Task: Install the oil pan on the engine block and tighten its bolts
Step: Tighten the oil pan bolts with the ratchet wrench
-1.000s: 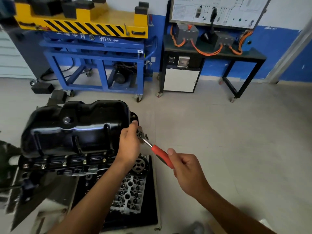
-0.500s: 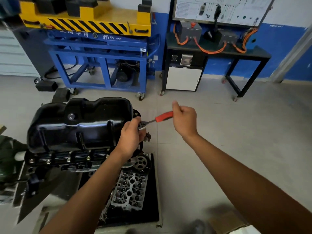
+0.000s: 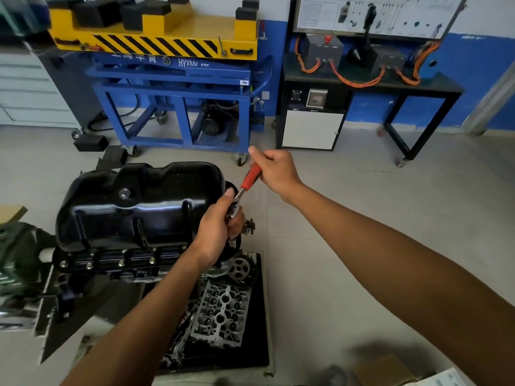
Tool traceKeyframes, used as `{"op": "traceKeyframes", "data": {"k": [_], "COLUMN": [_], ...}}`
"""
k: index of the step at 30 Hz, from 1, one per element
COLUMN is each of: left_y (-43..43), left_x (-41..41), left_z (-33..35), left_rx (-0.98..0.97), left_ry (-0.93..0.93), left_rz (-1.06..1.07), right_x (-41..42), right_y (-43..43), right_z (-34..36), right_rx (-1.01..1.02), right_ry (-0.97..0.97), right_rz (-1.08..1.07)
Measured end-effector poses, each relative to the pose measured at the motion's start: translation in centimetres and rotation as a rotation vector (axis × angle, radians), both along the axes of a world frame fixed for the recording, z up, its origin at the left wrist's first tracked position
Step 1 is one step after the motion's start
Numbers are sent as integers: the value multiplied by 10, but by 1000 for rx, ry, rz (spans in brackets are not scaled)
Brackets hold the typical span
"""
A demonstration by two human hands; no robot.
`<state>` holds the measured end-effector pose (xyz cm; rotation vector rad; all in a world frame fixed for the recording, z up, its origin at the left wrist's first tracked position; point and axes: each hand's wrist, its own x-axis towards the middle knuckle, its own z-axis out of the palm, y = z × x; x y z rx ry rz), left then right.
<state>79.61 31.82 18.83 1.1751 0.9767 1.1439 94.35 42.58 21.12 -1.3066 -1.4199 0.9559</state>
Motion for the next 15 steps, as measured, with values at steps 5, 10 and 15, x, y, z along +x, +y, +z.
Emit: {"op": "traceKeyframes", "data": {"k": [5,10,15], "left_y": [-9,-2,2], "left_x": [-3,6,17], "left_z": [-4,-4,-3], "left_rx": [32,-17,-28], "left_ry": [170,156,133], "left_rz": [225,275,244], "right_x": [36,57,53], "right_y": [-52,-118,-174], "right_z": [-12,-24,-46], "right_rx": [2,40,-23], "right_ry": [215,179,227], "right_rz": [114,-3,67]}}
